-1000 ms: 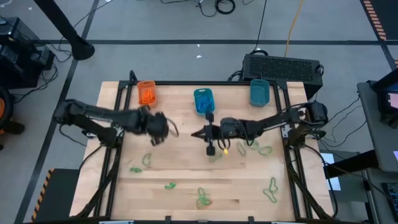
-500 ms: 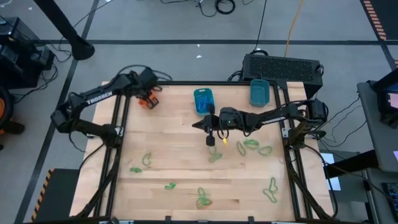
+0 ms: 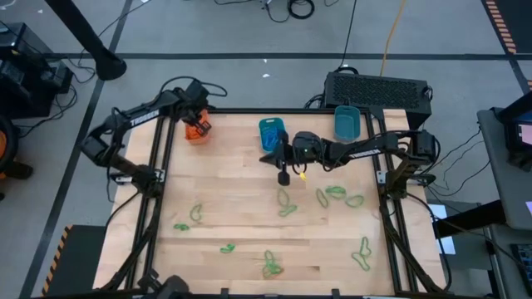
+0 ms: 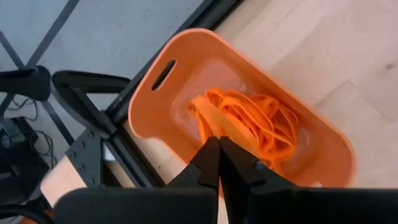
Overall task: Sort rubber bands into baskets
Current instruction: Put the orange rubber band into the orange bin
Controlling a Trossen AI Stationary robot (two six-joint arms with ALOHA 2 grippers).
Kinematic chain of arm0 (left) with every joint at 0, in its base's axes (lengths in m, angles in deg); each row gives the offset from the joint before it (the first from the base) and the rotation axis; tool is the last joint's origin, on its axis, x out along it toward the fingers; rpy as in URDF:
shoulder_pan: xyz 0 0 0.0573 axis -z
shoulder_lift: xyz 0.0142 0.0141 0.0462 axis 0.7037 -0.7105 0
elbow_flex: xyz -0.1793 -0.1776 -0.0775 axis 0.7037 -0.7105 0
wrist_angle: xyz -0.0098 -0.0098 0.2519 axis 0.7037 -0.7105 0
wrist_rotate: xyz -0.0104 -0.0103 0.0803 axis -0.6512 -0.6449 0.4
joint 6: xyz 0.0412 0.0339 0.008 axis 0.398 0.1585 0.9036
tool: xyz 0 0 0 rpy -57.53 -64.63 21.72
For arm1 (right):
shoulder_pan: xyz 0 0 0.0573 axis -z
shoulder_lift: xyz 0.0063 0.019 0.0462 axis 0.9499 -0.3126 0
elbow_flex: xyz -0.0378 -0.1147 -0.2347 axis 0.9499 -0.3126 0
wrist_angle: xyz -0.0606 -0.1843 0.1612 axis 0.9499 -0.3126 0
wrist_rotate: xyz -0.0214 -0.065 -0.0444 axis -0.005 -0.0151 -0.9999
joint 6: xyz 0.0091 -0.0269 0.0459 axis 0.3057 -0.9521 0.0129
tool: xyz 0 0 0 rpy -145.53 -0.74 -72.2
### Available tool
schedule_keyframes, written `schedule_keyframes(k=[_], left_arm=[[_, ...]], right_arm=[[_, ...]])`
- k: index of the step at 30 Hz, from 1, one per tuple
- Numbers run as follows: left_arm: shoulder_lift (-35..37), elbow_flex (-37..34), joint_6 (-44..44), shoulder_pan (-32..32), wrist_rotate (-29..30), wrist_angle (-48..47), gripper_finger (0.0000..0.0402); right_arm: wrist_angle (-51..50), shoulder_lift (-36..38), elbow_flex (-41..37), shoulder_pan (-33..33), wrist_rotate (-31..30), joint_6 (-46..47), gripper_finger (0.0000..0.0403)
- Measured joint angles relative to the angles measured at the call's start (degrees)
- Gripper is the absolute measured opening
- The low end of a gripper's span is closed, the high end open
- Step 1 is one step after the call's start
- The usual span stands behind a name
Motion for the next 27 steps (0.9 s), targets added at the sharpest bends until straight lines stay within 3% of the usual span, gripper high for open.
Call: schedule_keyframes(k=[18, 23, 27], left_arm=[[-1.61, 0.37, 1.60, -0.31, -0.02, 0.41, 0.0111], [-1.24, 1.51, -0.76, 0.24, -0.36, -1.49, 0.0126], [1.89, 0.98, -2.96, 3.52, -5.41, 0.69, 0.0127]], right_arm=[[-1.16, 0.79, 0.00, 0.82, 1.10, -0.03, 0.0000], [-10.45, 3.57, 0.00, 0.62, 0.72, -0.29, 0.0000], [-20.53, 8.96, 0.00, -1.20, -0.63, 0.32, 0.0000]])
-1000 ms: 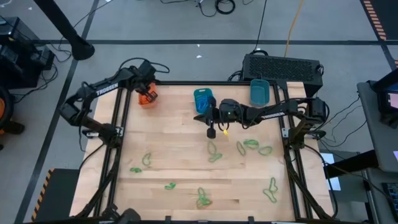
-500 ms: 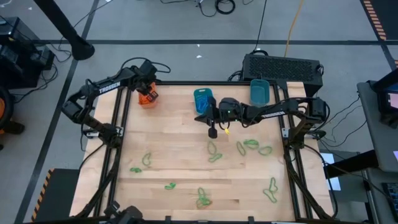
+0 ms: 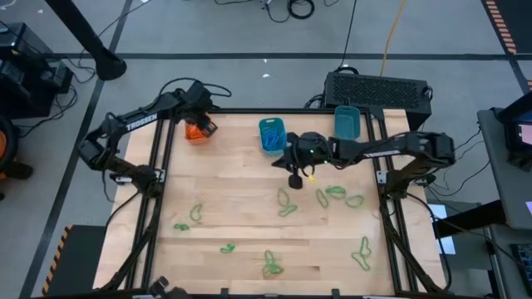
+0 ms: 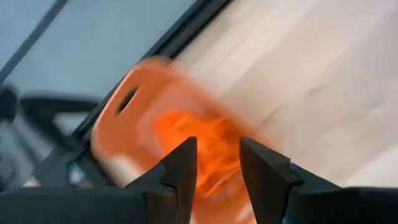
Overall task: Sort rubber bands into baskets
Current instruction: Put the orange rubber band into the orange bin
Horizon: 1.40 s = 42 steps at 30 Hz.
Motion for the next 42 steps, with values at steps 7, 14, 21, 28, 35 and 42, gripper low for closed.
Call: schedule_keyframes(k=[7, 14, 21, 28, 35, 42], left_arm=[[7.89, -2.00, -1.50, 12.11, -0.98, 10.69, 0.0127], [9.88, -2.18, -1.94, 26.48, -0.85, 17.10, 0.0127], [10.24, -8.16, -1.92, 39.83, -0.85, 30.82, 0.0128], [9.25, -12.90, 0.47, 51.92, -9.30, 39.35, 0.0128], [3.10, -13.49, -1.10, 63.54, -11.21, 47.17, 0.0128], [-6.58, -13.47, -4.70, 72.30, -11.20, 59.00, 0.0128]], right_arm=[[-14.99, 10.63, 0.00, -5.57, -3.47, 5.48, 0.0000], [-25.02, 15.11, 0.02, -12.55, -8.07, 15.07, 0.0000], [-29.77, 14.22, 0.02, -20.17, -9.22, 23.67, 0.0000], [-23.46, 10.56, 0.00, -28.61, -9.16, 22.08, 0.0000], [-9.54, 1.42, 0.00, -36.27, -9.08, 21.71, 0.0000], [10.82, -10.04, 0.00, -42.58, -9.11, 25.79, 0.0000]])
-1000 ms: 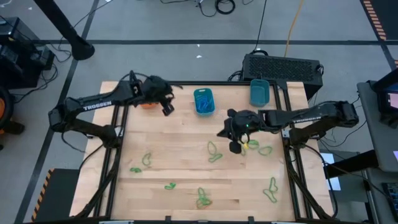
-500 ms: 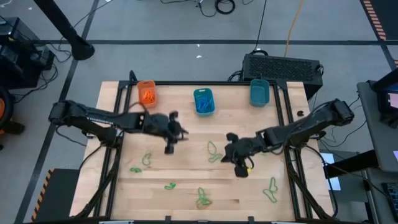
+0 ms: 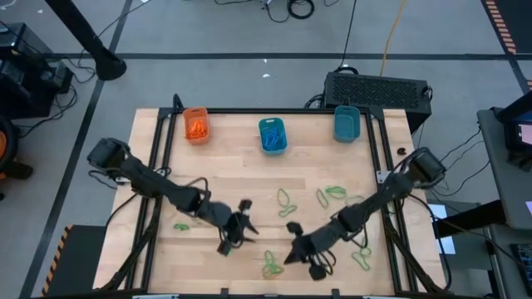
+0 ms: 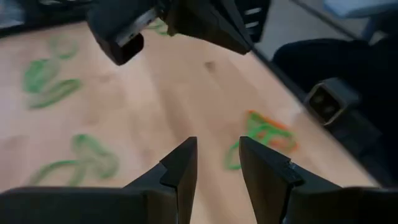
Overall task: Sort rubber bands into baskets
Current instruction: Put the orange rubber band into the orange bin
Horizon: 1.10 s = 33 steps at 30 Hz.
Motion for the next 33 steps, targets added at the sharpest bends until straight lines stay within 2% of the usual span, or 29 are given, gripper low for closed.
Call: schedule_keyframes(k=[3, 9, 15, 20, 24, 33], left_arm=[[-3.85, 0.58, -2.64, 2.62, 0.03, 3.01, 0.0128], [-10.41, 3.71, -3.77, 7.03, 2.42, 7.42, 0.0128], [-13.70, 6.61, -3.84, 8.40, 4.52, 7.22, 0.0128], [-13.77, 6.74, -2.89, 7.88, 4.58, 6.98, 0.0128], [-13.77, 6.74, -2.33, 6.92, 4.71, 6.77, 0.0128], [-13.77, 6.74, -2.35, 6.36, 4.73, 6.60, 0.0128]], right_arm=[[3.56, -3.59, 1.40, -2.46, 0.03, 0.13, 0.0000], [2.96, -11.44, 5.81, -4.71, -2.37, 0.98, 0.0000], [-2.46, -17.60, 10.58, -4.67, -3.09, 0.74, 0.0025], [-9.89, -18.59, 13.95, -4.67, -2.99, -1.42, 0.0072], [-11.12, -18.50, 14.16, -4.56, -2.96, -1.60, 0.0097], [-10.54, -19.40, 14.16, -4.04, -2.78, -2.06, 0.0104]])
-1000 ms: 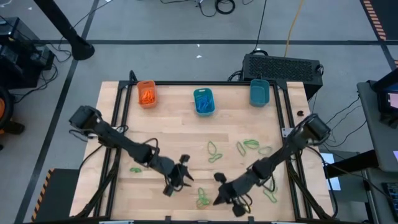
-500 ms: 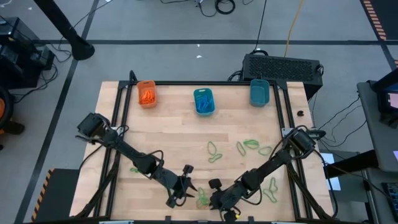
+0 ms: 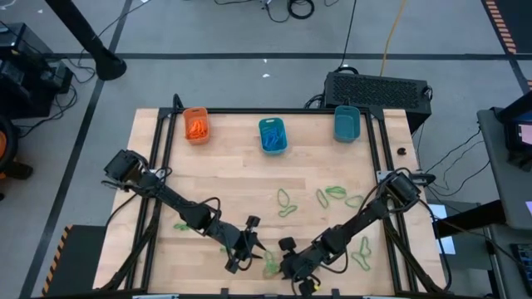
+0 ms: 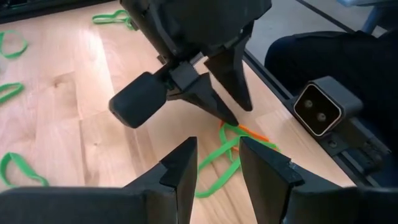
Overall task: Sort rubber bands into baskets
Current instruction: Put the orange rubber band into the orange bin
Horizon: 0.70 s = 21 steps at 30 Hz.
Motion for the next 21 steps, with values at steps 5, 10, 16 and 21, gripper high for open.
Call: schedule_keyframes(k=[5, 10, 16, 21], left_arm=[[0.00, 0.00, -0.02, 0.11, 0.00, -0.04, 0.0128], [0.00, 0.00, -0.05, 0.11, 0.00, -1.01, 0.0128], [0.00, 0.00, -1.14, 0.11, 0.00, -1.33, 0.0128], [0.00, 0.00, -1.44, 0.11, 0.00, -1.40, 0.0128]], right_arm=[[-0.72, 0.02, -0.02, 0.16, -0.01, 0.00, 0.0097], [-0.52, 0.11, -1.19, 0.19, -0.15, 1.05, 0.0082], [-0.49, 0.13, -1.33, 0.31, -0.53, 0.18, 0.0042], [-0.27, 0.22, -1.38, 1.11, -0.27, -0.61, 0.0005]])
